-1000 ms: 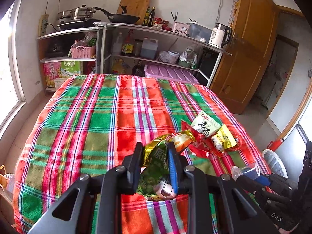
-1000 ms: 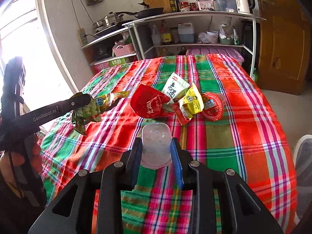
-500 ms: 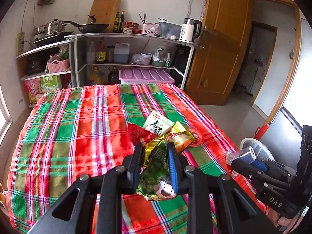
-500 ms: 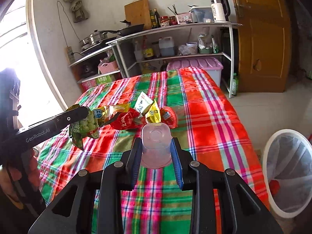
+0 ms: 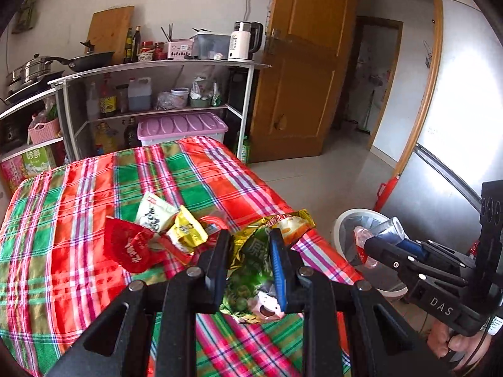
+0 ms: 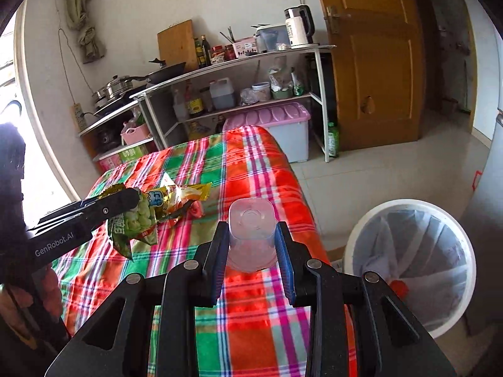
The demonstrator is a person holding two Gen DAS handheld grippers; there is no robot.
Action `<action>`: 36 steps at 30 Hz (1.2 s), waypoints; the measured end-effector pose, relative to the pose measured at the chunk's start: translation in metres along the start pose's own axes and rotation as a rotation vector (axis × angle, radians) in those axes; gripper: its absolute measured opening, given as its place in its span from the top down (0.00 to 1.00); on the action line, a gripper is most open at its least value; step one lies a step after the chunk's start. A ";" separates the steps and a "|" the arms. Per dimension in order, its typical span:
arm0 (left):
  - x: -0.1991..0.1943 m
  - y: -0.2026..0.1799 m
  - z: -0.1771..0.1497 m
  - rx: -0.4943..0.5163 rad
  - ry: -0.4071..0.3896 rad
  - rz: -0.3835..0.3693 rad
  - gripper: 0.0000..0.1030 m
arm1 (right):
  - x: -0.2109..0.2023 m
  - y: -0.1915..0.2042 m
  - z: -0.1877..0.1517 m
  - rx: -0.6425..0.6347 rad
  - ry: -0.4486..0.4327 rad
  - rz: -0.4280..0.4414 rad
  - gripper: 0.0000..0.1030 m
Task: Collect trash
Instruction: 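Carry the green wrapper and plastic cup to the white bin and open both tools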
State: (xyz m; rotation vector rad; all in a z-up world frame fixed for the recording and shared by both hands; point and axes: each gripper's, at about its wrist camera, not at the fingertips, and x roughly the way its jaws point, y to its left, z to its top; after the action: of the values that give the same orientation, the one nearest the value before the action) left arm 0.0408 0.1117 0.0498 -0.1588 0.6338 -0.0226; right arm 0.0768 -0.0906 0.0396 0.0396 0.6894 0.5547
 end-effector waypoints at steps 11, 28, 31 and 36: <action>0.031 -0.061 0.010 0.076 0.034 -0.092 0.75 | -0.024 -0.051 -0.001 0.072 -0.015 -0.105 0.70; 0.100 -0.157 0.009 0.175 0.138 -0.208 0.74 | -0.043 -0.148 -0.014 0.202 0.006 -0.283 0.70; 0.110 -0.167 0.005 0.192 0.156 -0.202 0.74 | -0.039 -0.160 -0.017 0.207 0.027 -0.301 0.70; 0.128 -0.178 -0.003 0.196 0.209 -0.225 0.74 | -0.026 -0.176 -0.024 0.216 0.067 -0.340 0.70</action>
State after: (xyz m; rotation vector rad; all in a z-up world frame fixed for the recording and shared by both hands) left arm 0.1472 -0.0735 -0.0004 -0.0371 0.8152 -0.3207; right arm 0.1291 -0.2579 -0.0016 0.1039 0.7999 0.1547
